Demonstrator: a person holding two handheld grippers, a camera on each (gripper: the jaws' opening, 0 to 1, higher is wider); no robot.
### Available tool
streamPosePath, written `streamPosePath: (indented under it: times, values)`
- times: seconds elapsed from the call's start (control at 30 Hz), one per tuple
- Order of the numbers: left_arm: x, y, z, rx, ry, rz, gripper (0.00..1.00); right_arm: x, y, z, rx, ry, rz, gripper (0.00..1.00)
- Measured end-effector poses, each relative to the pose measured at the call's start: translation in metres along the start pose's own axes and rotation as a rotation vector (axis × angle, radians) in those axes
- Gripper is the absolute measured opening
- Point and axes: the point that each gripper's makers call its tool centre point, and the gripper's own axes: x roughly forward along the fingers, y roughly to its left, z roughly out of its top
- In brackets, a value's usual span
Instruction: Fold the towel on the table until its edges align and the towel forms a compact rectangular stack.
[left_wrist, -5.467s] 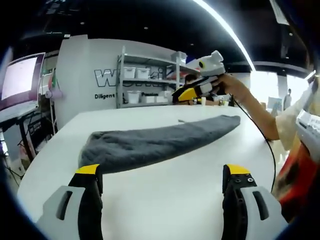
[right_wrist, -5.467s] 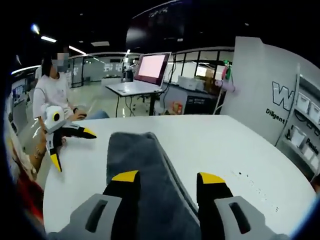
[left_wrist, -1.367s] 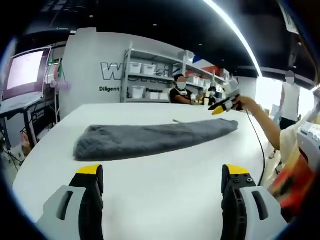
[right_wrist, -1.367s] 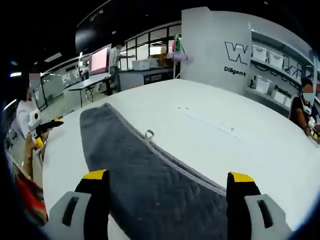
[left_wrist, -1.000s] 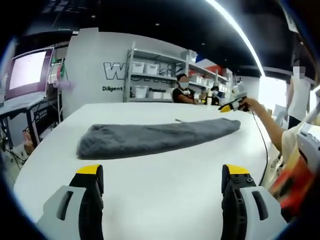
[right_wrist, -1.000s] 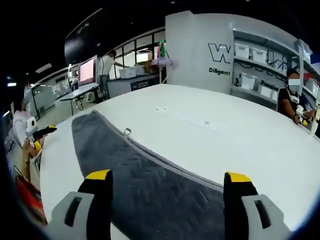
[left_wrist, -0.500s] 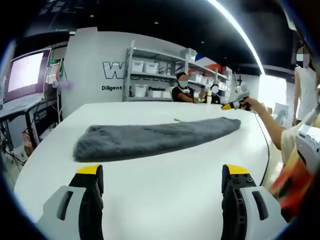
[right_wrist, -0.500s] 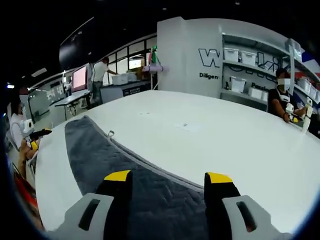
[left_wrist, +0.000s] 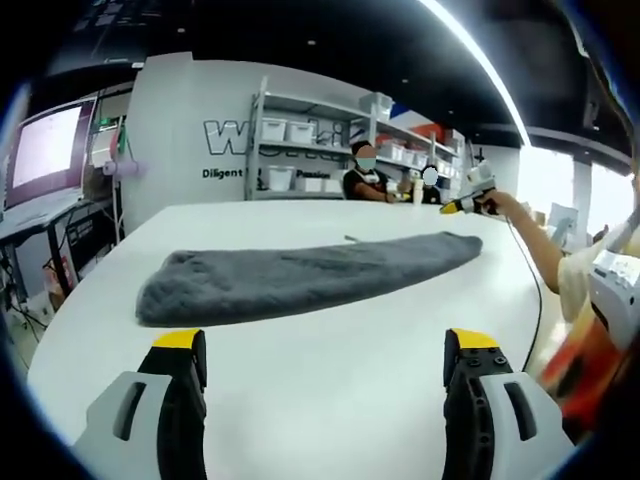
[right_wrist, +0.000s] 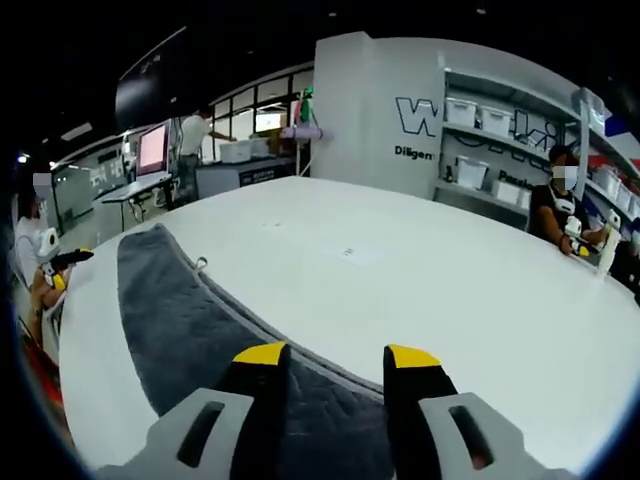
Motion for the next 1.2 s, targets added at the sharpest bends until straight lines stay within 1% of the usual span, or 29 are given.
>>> streamPosePath:
  times: [0.13,0.27,0.37,0.47,0.53,0.67,0.7,0.73,0.83,0.87,0.9,0.93,1.07,1.2]
  values:
    - [0.001,-0.002,-0.001,0.002,0.006,-0.004,0.97,0.000,-0.008,-0.004,0.000,0.010,-0.010,0.32]
    - [0.003,-0.002,-0.001,0.000,0.009,-0.004,0.97,-0.003,-0.022,-0.008,0.013,0.015,-0.029,0.27]
    - [0.004,-0.003,0.000,0.002,0.011,-0.007,0.97,-0.003,-0.028,-0.012,0.027,0.021,-0.040,0.24]
    - [0.005,-0.005,0.001,0.006,0.010,-0.013,0.97,0.000,-0.033,-0.030,0.038,0.083,-0.029,0.21]
    - [0.005,-0.006,0.002,0.005,0.007,-0.017,0.97,0.001,-0.041,-0.043,0.042,0.129,-0.034,0.21]
    - [0.004,-0.005,0.002,0.004,0.009,-0.015,0.97,0.006,-0.048,-0.066,0.050,0.199,-0.036,0.21]
    - [0.004,-0.005,0.002,0.003,0.008,-0.014,0.97,0.006,-0.049,-0.068,0.052,0.201,-0.037,0.19]
    - [0.004,-0.005,0.002,0.002,0.007,-0.013,0.97,0.008,-0.050,-0.072,0.058,0.212,-0.035,0.17]
    - [0.005,-0.005,0.002,-0.002,0.006,-0.012,0.97,0.013,-0.051,-0.082,0.074,0.228,-0.026,0.14]
    - [0.005,-0.005,0.002,-0.003,0.006,-0.012,0.97,0.014,-0.052,-0.085,0.079,0.234,-0.023,0.12]
    - [0.005,-0.005,0.002,-0.002,0.007,-0.013,0.97,0.015,-0.052,-0.086,0.084,0.235,-0.016,0.08]
    - [0.005,-0.005,0.002,-0.002,0.007,-0.013,0.97,0.016,-0.050,-0.084,0.084,0.217,-0.005,0.03]
    - [0.006,-0.004,0.002,-0.005,0.011,-0.012,0.97,0.015,-0.053,-0.079,0.047,0.200,-0.012,0.02]
    - [0.006,-0.003,0.003,-0.006,0.009,-0.010,0.97,0.011,-0.055,-0.071,0.035,0.175,-0.024,0.02]
